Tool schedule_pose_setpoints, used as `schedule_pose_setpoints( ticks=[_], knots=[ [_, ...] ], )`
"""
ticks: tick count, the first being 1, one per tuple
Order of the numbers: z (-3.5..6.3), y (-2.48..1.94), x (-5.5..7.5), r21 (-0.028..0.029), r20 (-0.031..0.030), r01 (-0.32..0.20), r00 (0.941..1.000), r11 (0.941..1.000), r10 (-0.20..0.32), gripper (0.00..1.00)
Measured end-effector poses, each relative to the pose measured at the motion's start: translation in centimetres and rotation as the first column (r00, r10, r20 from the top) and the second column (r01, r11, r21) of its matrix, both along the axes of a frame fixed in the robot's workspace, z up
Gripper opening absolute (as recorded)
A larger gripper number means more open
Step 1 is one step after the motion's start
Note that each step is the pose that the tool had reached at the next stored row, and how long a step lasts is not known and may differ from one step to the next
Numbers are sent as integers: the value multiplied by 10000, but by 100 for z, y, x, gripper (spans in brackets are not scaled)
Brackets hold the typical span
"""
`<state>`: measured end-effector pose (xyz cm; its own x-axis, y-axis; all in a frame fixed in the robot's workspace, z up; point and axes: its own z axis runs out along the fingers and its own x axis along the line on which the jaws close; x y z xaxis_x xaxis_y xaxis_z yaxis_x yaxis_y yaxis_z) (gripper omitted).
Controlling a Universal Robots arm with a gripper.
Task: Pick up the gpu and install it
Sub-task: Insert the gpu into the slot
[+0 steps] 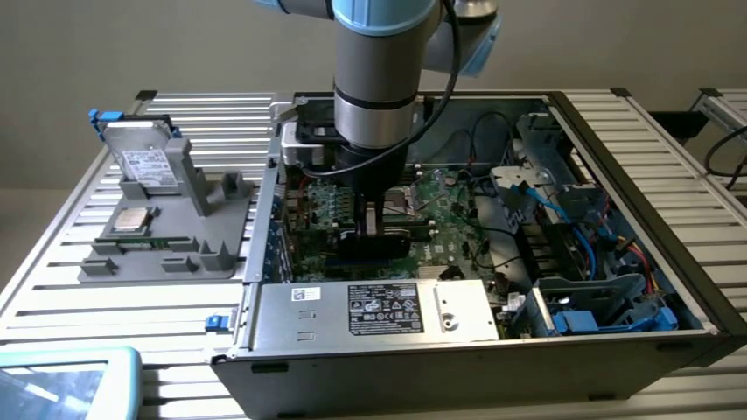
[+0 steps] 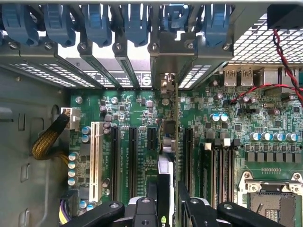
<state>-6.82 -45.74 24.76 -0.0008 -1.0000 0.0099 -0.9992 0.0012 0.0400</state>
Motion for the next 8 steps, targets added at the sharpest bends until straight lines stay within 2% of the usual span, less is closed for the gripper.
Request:
schedule_pose_setpoints(
  ticks=[8],
  knots=[
    [-1,0,-11,0,-1,1,10000,10000,-1,27]
  ],
)
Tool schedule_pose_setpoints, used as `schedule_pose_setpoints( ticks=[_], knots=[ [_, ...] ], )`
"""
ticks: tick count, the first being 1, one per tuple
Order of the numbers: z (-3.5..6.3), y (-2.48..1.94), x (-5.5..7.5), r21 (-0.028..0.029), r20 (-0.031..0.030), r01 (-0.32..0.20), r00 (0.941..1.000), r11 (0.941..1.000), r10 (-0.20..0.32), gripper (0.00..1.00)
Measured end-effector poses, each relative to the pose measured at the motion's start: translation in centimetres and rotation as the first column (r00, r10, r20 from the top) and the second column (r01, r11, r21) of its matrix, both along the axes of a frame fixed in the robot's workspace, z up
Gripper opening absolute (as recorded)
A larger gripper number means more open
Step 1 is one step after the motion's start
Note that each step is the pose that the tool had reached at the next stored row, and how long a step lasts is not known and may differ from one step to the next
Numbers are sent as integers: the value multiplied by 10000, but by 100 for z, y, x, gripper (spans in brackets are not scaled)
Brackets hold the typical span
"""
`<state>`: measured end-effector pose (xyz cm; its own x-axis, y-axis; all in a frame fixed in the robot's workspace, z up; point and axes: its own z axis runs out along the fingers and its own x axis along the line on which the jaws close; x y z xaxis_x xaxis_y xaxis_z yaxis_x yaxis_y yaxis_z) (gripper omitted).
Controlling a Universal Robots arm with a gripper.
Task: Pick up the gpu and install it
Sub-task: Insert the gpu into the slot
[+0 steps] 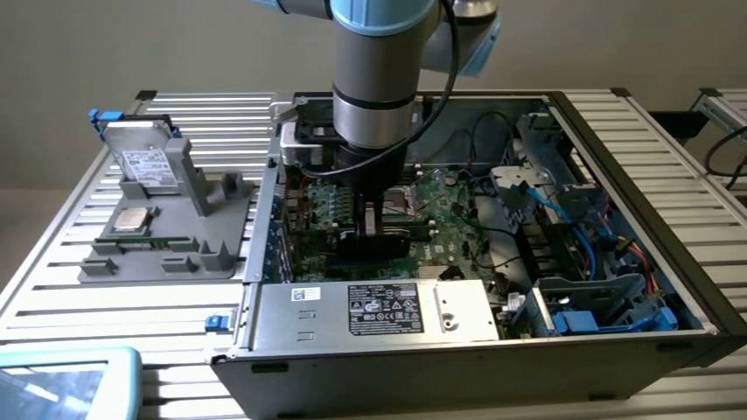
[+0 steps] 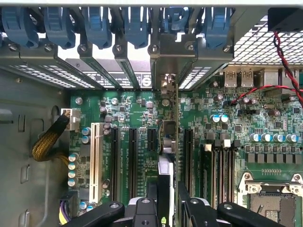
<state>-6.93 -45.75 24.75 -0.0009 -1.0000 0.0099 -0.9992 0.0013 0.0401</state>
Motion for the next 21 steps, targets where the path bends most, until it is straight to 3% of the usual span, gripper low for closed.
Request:
schedule_pose_setpoints(
  ticks=[21],
  knots=[
    [-4,0,11,6,32,0,10000,10000,0,27]
  ],
)
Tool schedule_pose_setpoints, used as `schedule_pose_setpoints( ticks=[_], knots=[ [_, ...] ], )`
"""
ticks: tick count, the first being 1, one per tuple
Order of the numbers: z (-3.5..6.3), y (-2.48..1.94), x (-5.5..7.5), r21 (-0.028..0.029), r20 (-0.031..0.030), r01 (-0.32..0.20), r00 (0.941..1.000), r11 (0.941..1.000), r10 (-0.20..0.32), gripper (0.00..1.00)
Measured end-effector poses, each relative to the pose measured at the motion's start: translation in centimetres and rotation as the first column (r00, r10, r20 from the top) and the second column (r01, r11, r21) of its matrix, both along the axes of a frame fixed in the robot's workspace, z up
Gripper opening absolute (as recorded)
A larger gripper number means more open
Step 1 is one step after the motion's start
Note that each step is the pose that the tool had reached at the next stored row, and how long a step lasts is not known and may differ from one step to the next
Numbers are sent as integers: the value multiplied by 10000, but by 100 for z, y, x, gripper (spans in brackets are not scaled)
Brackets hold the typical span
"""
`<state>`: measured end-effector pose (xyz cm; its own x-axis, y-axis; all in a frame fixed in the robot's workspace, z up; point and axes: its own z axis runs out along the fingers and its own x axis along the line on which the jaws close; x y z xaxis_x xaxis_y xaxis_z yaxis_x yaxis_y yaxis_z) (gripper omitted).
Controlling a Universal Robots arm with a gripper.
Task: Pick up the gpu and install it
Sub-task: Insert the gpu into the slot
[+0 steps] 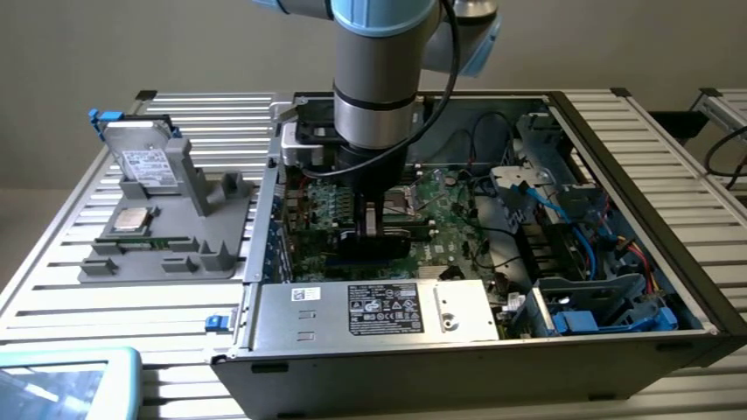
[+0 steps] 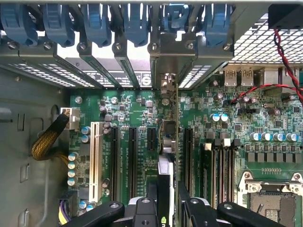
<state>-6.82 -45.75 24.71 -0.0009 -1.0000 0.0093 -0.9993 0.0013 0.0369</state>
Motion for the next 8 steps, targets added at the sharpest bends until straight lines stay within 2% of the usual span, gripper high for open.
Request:
schedule_pose_setpoints(
  ticks=[2,6,8],
  knots=[
    [-1,0,0,11,4,0,10000,10000,0,27],
    [0,0,-1,79,2,1,10000,10000,-1,27],
    [-1,0,-1,83,3,1,10000,10000,-1,27]
  ],
)
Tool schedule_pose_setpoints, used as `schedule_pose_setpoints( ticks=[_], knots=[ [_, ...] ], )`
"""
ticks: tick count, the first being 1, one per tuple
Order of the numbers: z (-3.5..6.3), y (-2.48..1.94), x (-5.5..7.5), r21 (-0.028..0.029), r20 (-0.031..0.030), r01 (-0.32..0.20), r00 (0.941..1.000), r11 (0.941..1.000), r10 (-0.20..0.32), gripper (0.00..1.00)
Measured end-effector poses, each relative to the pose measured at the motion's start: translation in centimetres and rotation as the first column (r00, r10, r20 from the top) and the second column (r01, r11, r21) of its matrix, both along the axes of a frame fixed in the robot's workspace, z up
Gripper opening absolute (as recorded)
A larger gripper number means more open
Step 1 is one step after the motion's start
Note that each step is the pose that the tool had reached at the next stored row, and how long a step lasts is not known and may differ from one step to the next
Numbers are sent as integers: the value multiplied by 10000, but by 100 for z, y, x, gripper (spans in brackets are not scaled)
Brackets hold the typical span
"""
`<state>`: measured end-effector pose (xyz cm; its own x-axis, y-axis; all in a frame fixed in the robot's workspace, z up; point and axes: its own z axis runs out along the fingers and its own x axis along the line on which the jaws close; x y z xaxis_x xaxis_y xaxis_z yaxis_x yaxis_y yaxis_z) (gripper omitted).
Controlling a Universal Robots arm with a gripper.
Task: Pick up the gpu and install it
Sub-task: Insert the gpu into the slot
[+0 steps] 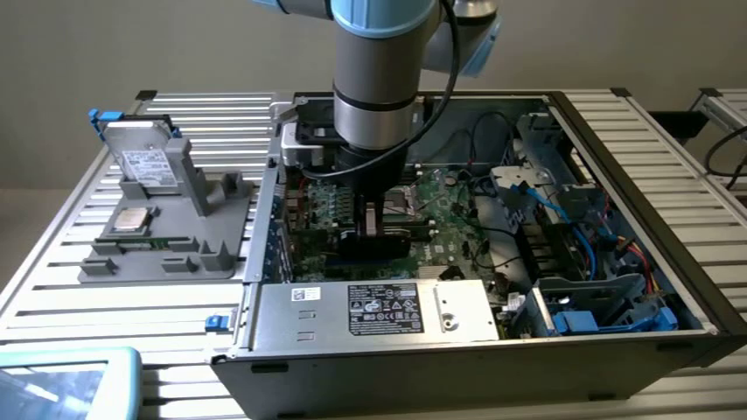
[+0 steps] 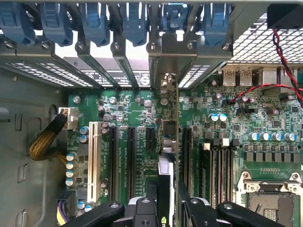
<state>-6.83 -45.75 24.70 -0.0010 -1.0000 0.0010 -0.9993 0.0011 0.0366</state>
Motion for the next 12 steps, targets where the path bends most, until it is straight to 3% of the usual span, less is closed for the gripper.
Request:
schedule_pose_setpoints(
  ticks=[12],
  knots=[
    [48,-10,0,1,0,0,10000,10000,0,27]
  ],
)
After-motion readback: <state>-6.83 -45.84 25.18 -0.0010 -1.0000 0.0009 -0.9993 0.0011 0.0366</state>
